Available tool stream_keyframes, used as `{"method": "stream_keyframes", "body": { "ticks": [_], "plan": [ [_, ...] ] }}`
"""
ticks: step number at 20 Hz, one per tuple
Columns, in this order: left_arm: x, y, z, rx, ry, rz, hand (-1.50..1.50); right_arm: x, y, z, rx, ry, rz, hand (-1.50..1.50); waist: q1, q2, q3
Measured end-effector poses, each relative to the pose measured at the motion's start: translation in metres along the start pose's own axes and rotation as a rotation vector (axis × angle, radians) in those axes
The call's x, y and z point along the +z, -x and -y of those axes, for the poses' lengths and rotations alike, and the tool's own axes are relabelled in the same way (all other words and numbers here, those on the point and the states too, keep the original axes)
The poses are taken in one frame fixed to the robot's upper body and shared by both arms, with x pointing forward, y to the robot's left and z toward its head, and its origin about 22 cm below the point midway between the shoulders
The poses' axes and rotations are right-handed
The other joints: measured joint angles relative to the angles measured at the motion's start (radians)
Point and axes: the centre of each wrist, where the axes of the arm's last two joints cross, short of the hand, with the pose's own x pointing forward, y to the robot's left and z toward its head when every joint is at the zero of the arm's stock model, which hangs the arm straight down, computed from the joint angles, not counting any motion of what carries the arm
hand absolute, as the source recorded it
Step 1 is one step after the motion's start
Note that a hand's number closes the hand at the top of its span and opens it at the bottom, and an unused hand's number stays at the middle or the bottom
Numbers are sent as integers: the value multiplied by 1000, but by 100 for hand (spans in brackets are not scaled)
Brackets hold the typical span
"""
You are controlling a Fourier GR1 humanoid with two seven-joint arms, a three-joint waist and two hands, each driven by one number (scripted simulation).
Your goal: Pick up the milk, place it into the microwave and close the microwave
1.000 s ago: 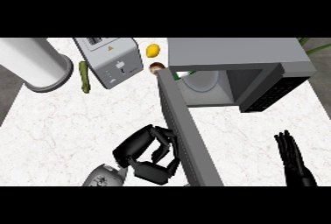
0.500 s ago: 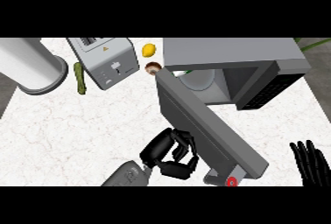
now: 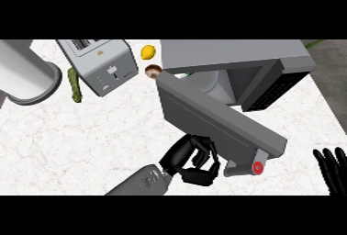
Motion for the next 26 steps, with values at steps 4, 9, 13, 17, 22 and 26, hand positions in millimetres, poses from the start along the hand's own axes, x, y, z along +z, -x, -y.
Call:
{"method": "stream_keyframes", "body": {
  "ticks": [4, 9, 13, 17, 22, 26],
  "plan": [
    [-8, -9, 4, 37, -45, 29, 150, -12, -12, 0, -18, -44, 14, -150, -25, 7, -1],
    [-21, -21, 3, 54, -145, 67, 150, -20, -24, 4, -4, -104, 18, -150, -54, 11, -2],
    [-31, -31, 0, 73, -256, 71, 150, -29, -35, 9, 20, -135, 31, -150, -71, 15, -2],
    [-42, -38, -5, 75, -336, 56, -150, -37, -43, 14, 33, -149, 53, -150, -94, 21, -1],
    [-56, -45, -14, 69, -407, 19, -150, -53, -59, 29, 135, -161, 97, 150, -122, 29, -1],
    [-65, -51, -22, 86, -473, -4, -150, -69, -82, 44, 340, -180, 148, 150, -141, 36, -2]
  ]
}}
